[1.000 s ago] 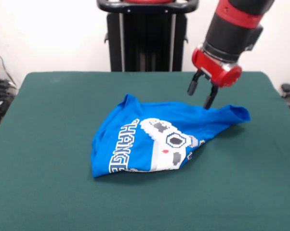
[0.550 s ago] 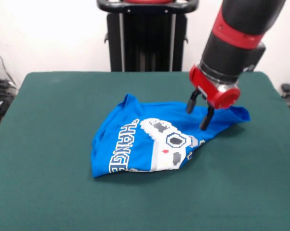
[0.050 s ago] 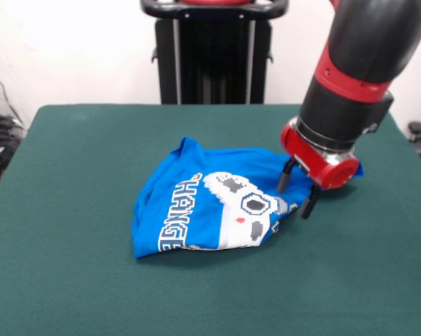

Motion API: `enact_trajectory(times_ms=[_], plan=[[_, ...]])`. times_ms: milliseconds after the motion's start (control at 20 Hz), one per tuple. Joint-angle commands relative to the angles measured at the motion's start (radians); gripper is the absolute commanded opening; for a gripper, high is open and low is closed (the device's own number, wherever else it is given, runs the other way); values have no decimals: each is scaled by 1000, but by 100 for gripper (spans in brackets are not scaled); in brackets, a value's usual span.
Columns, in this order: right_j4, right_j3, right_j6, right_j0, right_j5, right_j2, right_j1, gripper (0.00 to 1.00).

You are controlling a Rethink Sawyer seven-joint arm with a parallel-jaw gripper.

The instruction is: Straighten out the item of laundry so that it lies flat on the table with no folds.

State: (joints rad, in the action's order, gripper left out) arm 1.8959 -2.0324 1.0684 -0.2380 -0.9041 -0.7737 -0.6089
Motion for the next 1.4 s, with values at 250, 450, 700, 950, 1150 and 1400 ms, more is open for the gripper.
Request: enact_trajectory(times_ms=[250,450,700,950,1150,1400], plan=[[-21,133,-374,-7,-83,-46,80,100],[-80,104,-357,22,-99,19,76,100],[-169,36,-354,10,-43,81,90,100],[-262,-52,-267,19,26,151,116,100],[-305,-77,-205,39,44,188,154,100],[-312,-93,-150,47,72,206,208,100]])
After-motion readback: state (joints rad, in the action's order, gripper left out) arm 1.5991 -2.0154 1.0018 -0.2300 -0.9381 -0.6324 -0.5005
